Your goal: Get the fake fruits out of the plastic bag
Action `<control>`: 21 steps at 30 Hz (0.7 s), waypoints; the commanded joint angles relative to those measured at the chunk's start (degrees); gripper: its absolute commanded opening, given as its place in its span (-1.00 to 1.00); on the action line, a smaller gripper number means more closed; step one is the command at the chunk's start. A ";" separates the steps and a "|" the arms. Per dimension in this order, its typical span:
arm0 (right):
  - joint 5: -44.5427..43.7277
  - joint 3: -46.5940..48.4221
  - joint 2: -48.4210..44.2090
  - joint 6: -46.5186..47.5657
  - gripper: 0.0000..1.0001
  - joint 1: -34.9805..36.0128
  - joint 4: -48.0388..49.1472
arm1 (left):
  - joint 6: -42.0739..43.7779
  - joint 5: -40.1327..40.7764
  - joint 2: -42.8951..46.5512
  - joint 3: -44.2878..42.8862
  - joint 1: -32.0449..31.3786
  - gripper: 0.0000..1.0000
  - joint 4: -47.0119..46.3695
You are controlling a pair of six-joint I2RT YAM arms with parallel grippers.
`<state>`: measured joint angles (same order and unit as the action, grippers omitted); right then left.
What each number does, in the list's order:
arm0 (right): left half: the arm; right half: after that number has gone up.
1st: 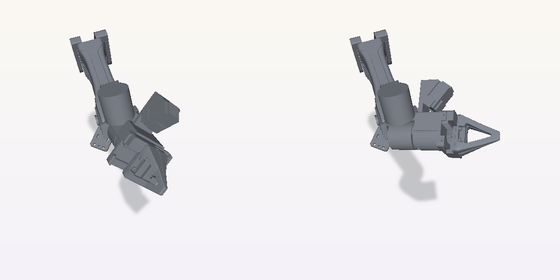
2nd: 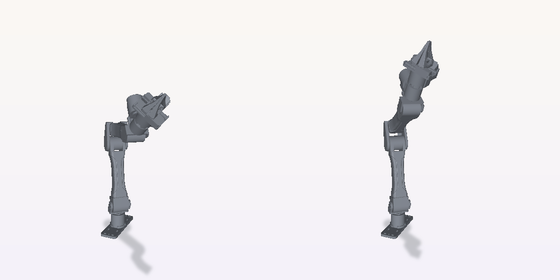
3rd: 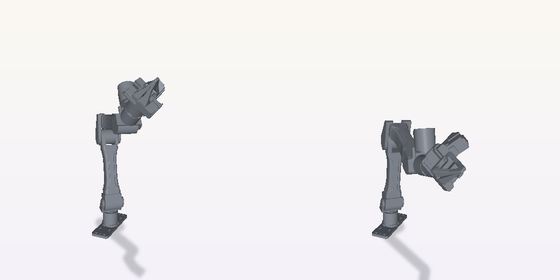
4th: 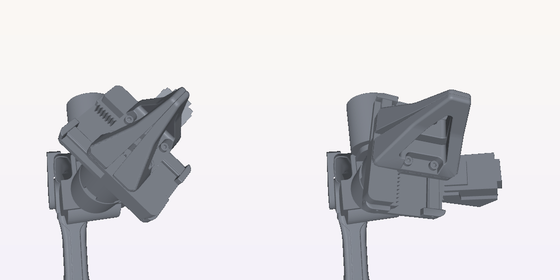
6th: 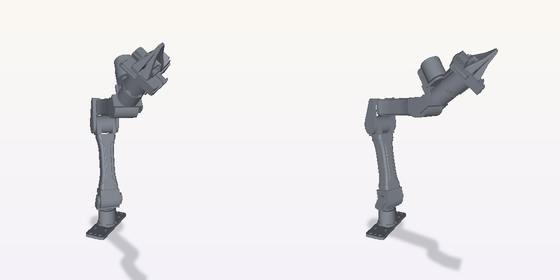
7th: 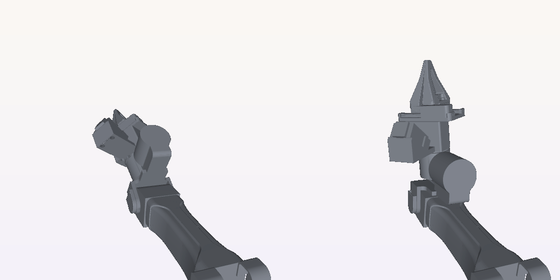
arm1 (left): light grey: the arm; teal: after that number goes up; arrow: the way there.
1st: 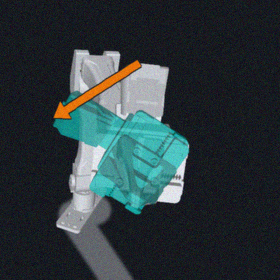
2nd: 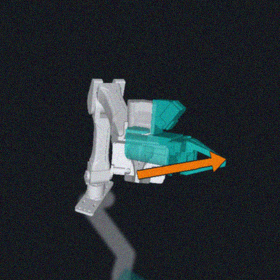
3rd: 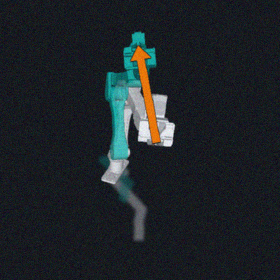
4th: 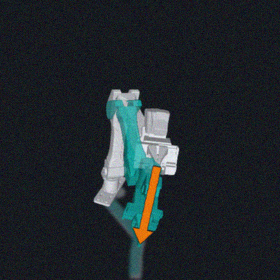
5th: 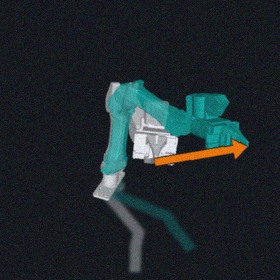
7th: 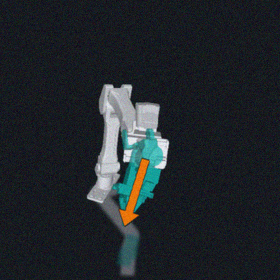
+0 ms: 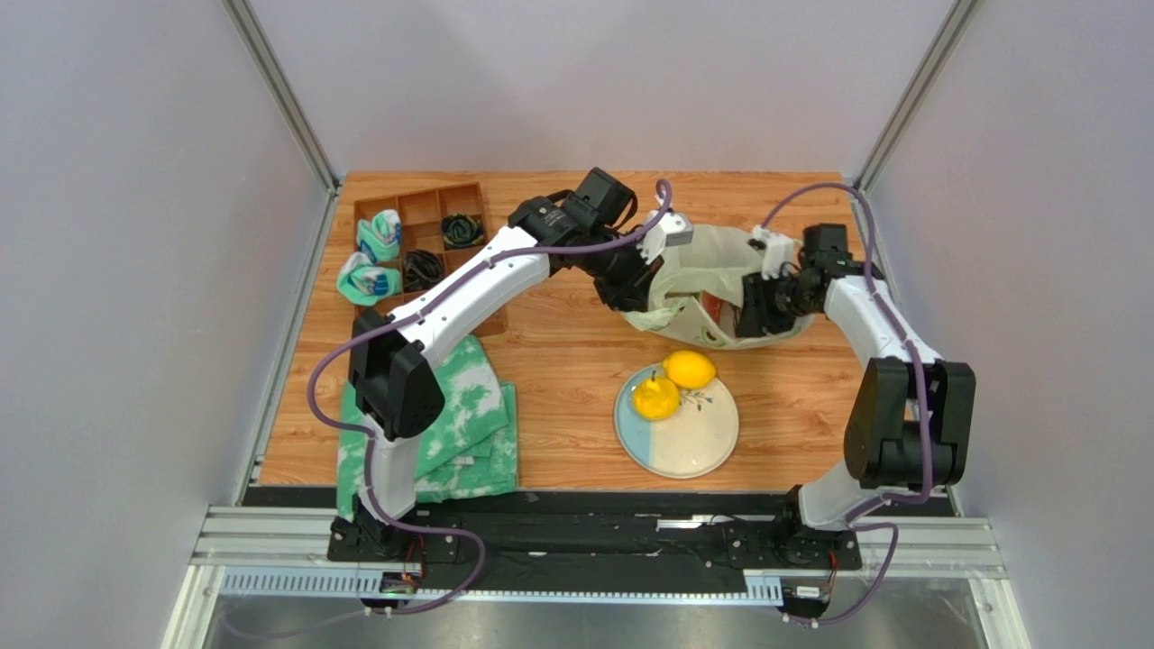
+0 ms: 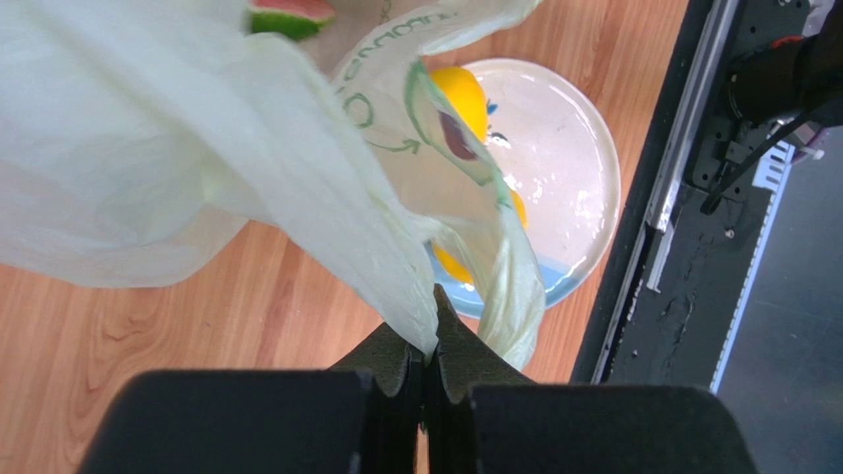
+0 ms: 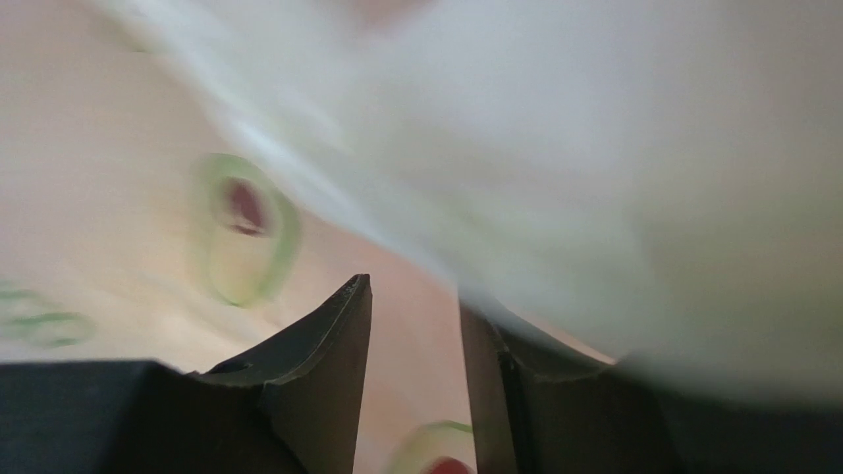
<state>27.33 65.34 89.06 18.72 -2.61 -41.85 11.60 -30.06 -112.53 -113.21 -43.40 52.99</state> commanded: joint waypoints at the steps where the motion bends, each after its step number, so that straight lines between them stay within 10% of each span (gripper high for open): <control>1: -8.96 3.11 0.33 -1.49 -0.16 -14.59 -0.25 | 1.59 0.36 -4.96 -8.94 0.33 -1.00 -3.15; 8: -10.28 14.82 -7.56 12.42 -0.12 -25.43 -12.43 | -2.89 -11.02 -6.82 -15.19 0.24 -1.00 -16.51; 15: 0.39 -2.38 -29.80 38.63 0.18 -25.51 -28.55 | -5.53 -22.41 -8.84 -14.60 -0.90 -1.00 -13.10; 21: 4.92 -12.87 -29.56 30.16 0.36 -18.14 -17.15 | -3.15 -18.37 -7.44 -4.22 -0.99 -1.00 -6.77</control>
<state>26.87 54.98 54.46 49.25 -25.15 -64.14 7.55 -48.12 -120.33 -121.78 -44.21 40.93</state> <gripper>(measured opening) 0.668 0.014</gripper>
